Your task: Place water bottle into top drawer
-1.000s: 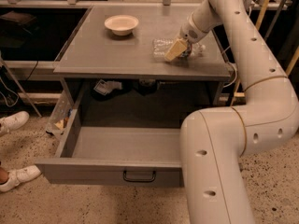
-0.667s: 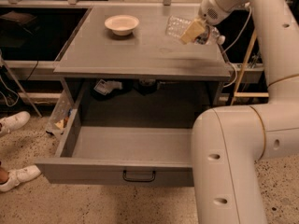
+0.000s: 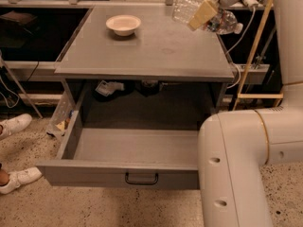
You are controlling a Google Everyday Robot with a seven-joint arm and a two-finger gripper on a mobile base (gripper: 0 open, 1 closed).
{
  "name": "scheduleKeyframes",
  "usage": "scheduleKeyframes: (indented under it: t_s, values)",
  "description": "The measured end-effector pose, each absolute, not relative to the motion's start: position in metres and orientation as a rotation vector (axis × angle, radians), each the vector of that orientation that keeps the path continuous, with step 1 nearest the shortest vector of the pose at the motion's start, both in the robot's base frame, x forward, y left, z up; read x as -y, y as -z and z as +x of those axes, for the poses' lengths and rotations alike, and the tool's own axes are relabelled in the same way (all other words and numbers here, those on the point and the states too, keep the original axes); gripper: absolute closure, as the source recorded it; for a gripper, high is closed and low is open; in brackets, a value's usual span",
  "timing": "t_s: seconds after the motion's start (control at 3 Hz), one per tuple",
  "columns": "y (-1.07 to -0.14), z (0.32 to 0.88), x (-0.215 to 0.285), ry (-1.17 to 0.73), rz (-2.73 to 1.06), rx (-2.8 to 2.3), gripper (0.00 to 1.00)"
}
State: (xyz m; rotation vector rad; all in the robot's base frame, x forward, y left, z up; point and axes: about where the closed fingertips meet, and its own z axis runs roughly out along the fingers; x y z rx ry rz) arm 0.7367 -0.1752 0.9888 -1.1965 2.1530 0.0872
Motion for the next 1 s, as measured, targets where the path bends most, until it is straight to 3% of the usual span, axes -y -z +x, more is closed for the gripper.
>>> scheduleKeyframes:
  t_s: [0.33,1.0]
  values:
    - [-0.989,0.744,0.173,-0.084,-1.184,-2.137,1.0]
    - [-1.004,0.712,0.125,-0.291,-1.277,-2.169,1.0]
